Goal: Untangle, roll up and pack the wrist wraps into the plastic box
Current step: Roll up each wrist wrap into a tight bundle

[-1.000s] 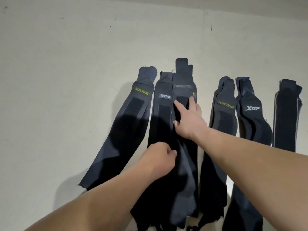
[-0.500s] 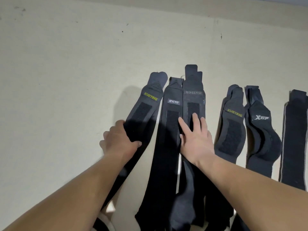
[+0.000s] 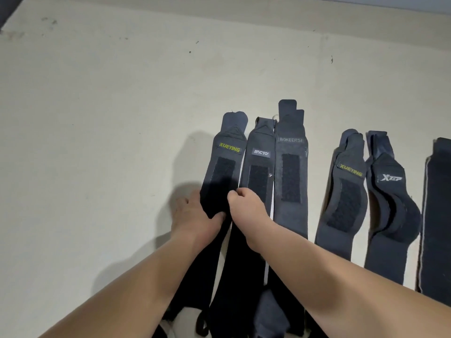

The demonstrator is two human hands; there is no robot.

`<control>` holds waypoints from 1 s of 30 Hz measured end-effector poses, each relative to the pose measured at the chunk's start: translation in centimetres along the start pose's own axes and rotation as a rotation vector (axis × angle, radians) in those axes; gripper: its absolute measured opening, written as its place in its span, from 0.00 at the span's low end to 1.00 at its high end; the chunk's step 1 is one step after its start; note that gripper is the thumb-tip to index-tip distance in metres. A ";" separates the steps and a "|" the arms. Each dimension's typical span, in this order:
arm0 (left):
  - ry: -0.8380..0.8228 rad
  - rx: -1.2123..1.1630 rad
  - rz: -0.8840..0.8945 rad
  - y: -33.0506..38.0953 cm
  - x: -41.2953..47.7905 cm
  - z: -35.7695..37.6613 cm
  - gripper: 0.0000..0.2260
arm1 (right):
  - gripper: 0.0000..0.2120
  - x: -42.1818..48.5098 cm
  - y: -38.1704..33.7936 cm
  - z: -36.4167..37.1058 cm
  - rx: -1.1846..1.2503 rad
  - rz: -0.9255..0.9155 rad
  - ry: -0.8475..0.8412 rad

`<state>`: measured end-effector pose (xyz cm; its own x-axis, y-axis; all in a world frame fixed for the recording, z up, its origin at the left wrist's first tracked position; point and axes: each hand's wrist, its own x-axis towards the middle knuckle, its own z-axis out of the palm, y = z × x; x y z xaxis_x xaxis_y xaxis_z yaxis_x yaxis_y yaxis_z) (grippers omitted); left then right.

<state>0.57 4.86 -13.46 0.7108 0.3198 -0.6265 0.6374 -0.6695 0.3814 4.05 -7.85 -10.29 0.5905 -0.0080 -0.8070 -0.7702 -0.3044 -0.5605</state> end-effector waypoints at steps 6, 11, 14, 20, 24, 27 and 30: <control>-0.199 -0.489 -0.164 -0.4 -0.5 -1.9 0.20 | 0.18 1.6 -0.3 0.2 0.350 0.177 -0.022; -0.322 -0.426 0.028 3.0 -1.7 -4.0 0.09 | 0.10 0.0 -1.4 -1.6 0.297 0.147 -0.072; -0.350 -0.432 0.167 6.8 -3.4 -6.9 0.08 | 0.16 -1.7 -4.0 -3.5 0.346 0.098 -0.102; -0.398 -0.358 0.418 14.7 -9.5 -13.6 0.12 | 0.14 -9.2 -10.8 -9.1 0.441 -0.108 -0.057; -0.367 -0.319 0.521 19.6 -16.2 -18.1 0.10 | 0.14 -17.1 -14.4 -13.6 0.376 -0.263 -0.024; -0.328 -0.348 0.604 23.1 -22.1 -20.5 0.11 | 0.12 -23.6 -16.2 -17.5 0.369 -0.394 -0.021; -0.296 -0.431 0.623 25.9 -28.3 -21.8 0.13 | 0.10 -29.9 -17.0 -21.2 0.397 -0.480 -0.003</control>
<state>3.45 -6.89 28.95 0.9031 -0.2576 -0.3435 0.2519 -0.3299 0.9098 4.59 -22.66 27.30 0.8929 0.0446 -0.4481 -0.4503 0.1038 -0.8869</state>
